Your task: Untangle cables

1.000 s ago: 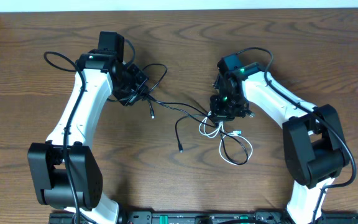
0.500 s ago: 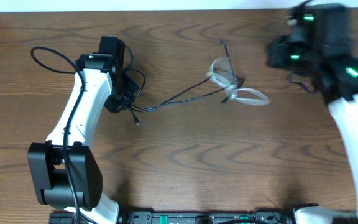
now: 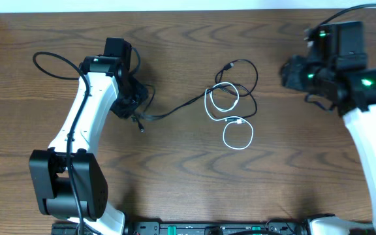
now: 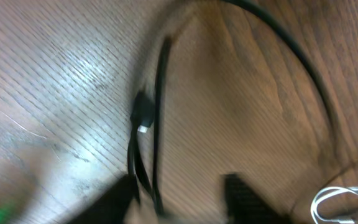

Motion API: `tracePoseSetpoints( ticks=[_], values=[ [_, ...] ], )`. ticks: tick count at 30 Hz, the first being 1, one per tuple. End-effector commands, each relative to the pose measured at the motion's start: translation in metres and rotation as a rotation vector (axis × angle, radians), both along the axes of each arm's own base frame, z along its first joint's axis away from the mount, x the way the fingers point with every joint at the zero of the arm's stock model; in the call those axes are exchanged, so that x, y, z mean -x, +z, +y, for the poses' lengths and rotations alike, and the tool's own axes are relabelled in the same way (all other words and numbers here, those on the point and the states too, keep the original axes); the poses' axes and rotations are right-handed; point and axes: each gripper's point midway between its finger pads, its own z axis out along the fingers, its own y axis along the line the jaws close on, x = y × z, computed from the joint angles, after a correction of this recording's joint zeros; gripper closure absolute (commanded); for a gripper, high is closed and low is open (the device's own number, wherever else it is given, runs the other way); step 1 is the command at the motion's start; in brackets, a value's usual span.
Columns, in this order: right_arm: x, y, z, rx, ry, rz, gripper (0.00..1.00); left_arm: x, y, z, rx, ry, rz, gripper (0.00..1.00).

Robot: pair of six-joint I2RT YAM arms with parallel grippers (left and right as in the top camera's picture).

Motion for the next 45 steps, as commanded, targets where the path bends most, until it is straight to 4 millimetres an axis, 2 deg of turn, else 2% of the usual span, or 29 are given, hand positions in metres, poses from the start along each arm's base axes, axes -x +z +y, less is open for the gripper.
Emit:
tracePoseSetpoints(
  ticks=[1, 3, 5, 7, 8, 10, 12, 14, 18, 19, 21, 24, 26, 30, 32, 34, 35, 36, 37, 38, 39, 41, 43, 45],
  values=[
    [0.011, -0.038, 0.040, -0.092, 0.168, 0.130, 0.51, 0.001, 0.003, 0.005, -0.026, 0.012, -0.003, 0.22],
    [0.011, -0.052, 0.046, -0.087, 0.181, 0.171, 0.48, 0.002, 0.002, 0.011, -0.063, 0.000, 0.000, 0.13],
    [0.011, -0.068, 0.054, -0.078, 0.201, 0.217, 0.37, 0.001, 0.004, 0.010, -0.065, -0.073, -0.006, 0.10],
    [0.010, -0.081, 0.063, -0.071, 0.220, 0.247, 0.27, -0.002, 0.011, -0.006, 0.010, -0.190, -0.032, 0.10],
    [0.009, -0.090, 0.070, -0.067, 0.236, 0.264, 0.22, -0.006, 0.021, -0.022, 0.091, -0.277, -0.069, 0.10],
    [0.006, -0.102, 0.079, -0.062, 0.254, 0.282, 0.20, -0.008, 0.033, -0.043, 0.192, -0.407, -0.126, 0.10],
    [0.004, -0.109, 0.085, -0.064, 0.254, 0.292, 0.18, -0.006, 0.037, -0.056, 0.240, -0.477, -0.147, 0.10],
    [-0.004, -0.117, 0.092, -0.095, 0.196, 0.306, 0.11, 0.002, 0.031, -0.068, 0.235, -0.521, -0.122, 0.10],
    [-0.014, -0.116, 0.094, -0.140, 0.114, 0.301, 0.05, 0.014, 0.009, -0.083, 0.160, -0.594, -0.072, 0.10],
    [-0.016, -0.116, 0.091, -0.143, 0.107, 0.297, 0.01, 0.016, 0.003, -0.084, 0.133, -0.608, -0.054, 0.10],
    [-0.017, -0.116, 0.084, -0.144, 0.089, 0.302, 0.01, 0.020, -0.005, -0.093, 0.141, -0.632, -0.027, 0.10],
    [-0.019, -0.119, 0.059, -0.148, 0.025, 0.333, 0.01, 0.017, -0.015, -0.120, 0.206, -0.680, -0.041, 0.10],
    [-0.020, -0.120, 0.046, -0.158, -0.007, 0.350, 0.01, 0.011, -0.021, -0.132, 0.221, -0.703, -0.067, 0.10],
    [-0.012, -0.123, -0.003, -0.218, -0.123, 0.438, 0.01, -0.012, -0.046, -0.163, 0.234, -0.716, -0.128, 0.10],
    [-0.006, -0.124, -0.016, -0.207, -0.122, 0.456, 0.01, -0.018, -0.057, -0.173, 0.243, -0.686, -0.135, 0.10],
    [-0.002, -0.125, -0.023, -0.191, -0.094, 0.461, 0.01, -0.022, -0.067, -0.183, 0.253, -0.654, -0.136, 0.18],
    [-0.001, -0.126, -0.023, -0.186, -0.085, 0.464, 0.01, -0.023, -0.072, -0.188, 0.256, -0.650, -0.137, 0.28],
    [0.001, -0.126, -0.024, -0.179, -0.069, 0.465, 0.01, -0.023, -0.075, -0.191, 0.257, -0.655, -0.138, 0.41],
    [0.002, -0.126, -0.023, -0.175, -0.059, 0.466, 0.01, -0.023, -0.076, -0.194, 0.258, -0.660, -0.140, 0.59],
    [0.002, -0.126, -0.021, -0.170, -0.047, 0.466, 0.01, -0.024, -0.076, -0.195, 0.260, -0.663, -0.145, 0.87],
    [0.003, -0.126, -0.019, -0.166, -0.041, 0.466, 0.01, -0.025, -0.074, -0.196, 0.267, -0.648, -0.146, 0.93],
    [0.002, -0.126, -0.016, -0.165, -0.033, 0.462, 0.01, -0.024, -0.062, -0.204, 0.329, -0.651, -0.164, 0.92],
    [0.002, -0.126, -0.013, -0.162, -0.026, 0.459, 0.01, -0.025, -0.042, -0.217, 0.417, -0.671, -0.205, 0.93],
    [0.002, -0.126, -0.010, -0.161, -0.017, 0.457, 0.01, -0.026, -0.012, -0.230, 0.511, -0.697, -0.257, 0.93]
  ],
)
